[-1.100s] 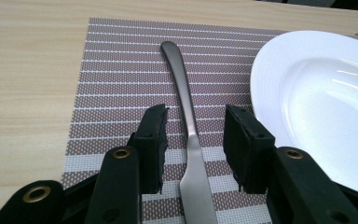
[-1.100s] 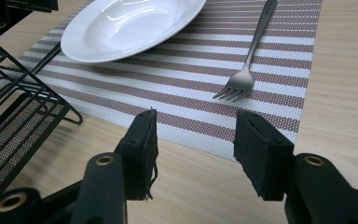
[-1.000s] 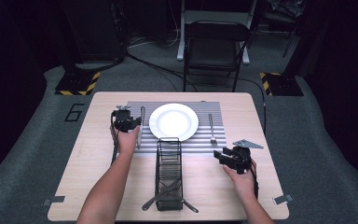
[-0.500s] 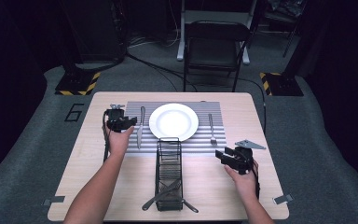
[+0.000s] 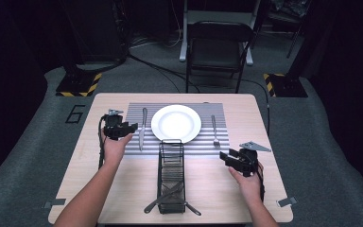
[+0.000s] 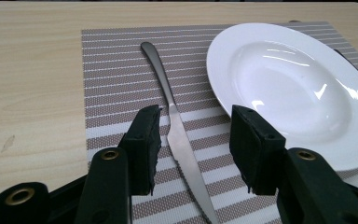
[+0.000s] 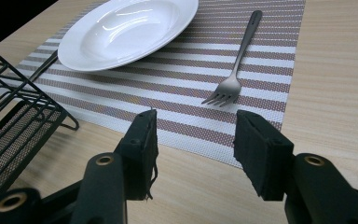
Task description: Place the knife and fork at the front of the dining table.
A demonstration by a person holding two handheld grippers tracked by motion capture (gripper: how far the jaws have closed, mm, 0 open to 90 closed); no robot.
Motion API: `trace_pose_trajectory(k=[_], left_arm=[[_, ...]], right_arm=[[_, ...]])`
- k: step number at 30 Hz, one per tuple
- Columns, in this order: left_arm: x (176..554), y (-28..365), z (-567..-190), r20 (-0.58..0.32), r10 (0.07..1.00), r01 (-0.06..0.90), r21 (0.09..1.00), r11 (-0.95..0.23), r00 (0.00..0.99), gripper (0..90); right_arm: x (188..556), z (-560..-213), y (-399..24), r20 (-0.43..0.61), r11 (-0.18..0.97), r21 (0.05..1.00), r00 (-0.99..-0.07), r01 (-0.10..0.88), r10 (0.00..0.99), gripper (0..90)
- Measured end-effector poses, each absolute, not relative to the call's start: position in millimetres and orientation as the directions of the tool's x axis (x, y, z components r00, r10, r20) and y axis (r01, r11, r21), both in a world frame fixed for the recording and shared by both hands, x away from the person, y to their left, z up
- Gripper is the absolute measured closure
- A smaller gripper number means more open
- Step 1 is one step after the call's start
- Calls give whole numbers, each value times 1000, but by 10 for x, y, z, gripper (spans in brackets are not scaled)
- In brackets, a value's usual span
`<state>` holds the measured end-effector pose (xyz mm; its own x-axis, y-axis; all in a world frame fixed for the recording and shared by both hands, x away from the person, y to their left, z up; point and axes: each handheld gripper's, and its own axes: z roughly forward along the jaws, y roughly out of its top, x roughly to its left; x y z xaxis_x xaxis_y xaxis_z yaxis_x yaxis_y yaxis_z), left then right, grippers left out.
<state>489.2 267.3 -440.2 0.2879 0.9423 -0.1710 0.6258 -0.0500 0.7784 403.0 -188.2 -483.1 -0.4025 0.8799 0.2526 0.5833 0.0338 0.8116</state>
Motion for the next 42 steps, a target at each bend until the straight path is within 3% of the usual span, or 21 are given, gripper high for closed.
trace_pose_trajectory(k=[22, 42], left_arm=[[4282, 2771, -4568, -160, 892, 596, 790, -140, 422, 457], [3896, 2761, -4935, -104, 837, 576, 770, -273, 536, 406]], right_arm=[[4041, -4837, -1940, 252, 18, 809, -374, 588, 892, 488], [4068, -4924, -1884, 225, 84, 799, -425, 595, 877, 444]])
